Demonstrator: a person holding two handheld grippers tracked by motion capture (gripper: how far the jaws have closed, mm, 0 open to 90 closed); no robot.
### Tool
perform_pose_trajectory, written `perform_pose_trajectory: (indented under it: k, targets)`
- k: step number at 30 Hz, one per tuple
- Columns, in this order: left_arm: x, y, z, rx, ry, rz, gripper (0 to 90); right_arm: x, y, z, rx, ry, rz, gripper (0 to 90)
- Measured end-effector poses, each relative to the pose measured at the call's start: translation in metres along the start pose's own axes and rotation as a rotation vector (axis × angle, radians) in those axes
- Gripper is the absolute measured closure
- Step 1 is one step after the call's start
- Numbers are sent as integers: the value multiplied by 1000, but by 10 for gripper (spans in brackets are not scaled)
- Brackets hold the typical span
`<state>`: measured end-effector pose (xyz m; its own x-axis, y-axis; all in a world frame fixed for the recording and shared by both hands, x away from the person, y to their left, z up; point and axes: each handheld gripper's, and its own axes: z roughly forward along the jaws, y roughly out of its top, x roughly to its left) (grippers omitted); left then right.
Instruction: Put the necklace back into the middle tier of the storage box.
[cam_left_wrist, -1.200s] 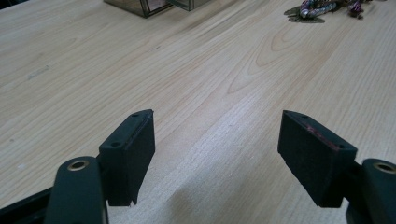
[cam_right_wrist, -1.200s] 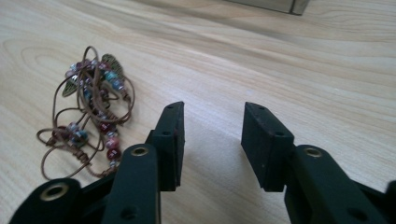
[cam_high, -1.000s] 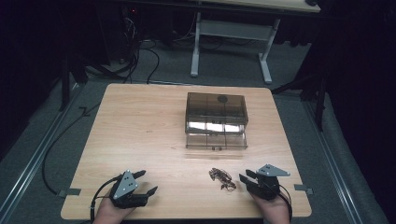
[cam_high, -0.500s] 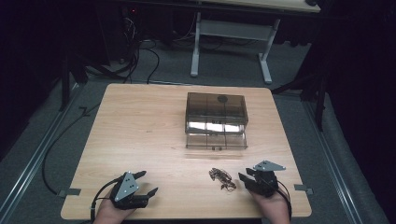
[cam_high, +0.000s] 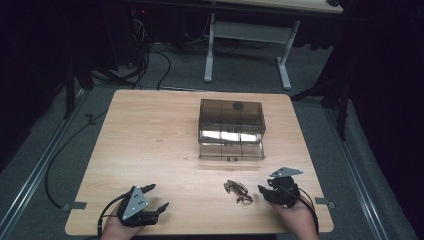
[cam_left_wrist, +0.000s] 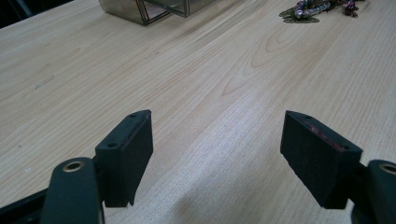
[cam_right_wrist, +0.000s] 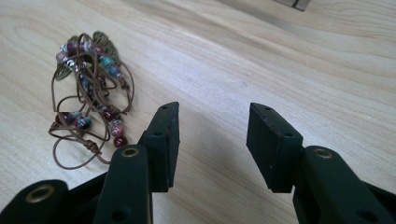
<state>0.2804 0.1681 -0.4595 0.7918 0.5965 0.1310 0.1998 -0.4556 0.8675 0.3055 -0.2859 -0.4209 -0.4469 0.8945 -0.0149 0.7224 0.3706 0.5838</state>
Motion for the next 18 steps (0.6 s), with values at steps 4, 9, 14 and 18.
perform_pose_trajectory:
  k: [4, 9, 14, 18]
  targets:
    - [0, 0, 0, 6, 0, 2, 258, 1, 5, -1, 29, 13, -8, 544]
    - [0, 1, 1, 17, -4, 0, 258, 2, 10, -1, 87, 31, -12, 545]
    - [0, 1, 1, 19, -7, 10, 258, 1, 13, 0, 131, 51, -23, 543]
    - [-1, 1, 2, 20, -9, 11, 259, 0, 16, 0, 182, 82, -22, 531]
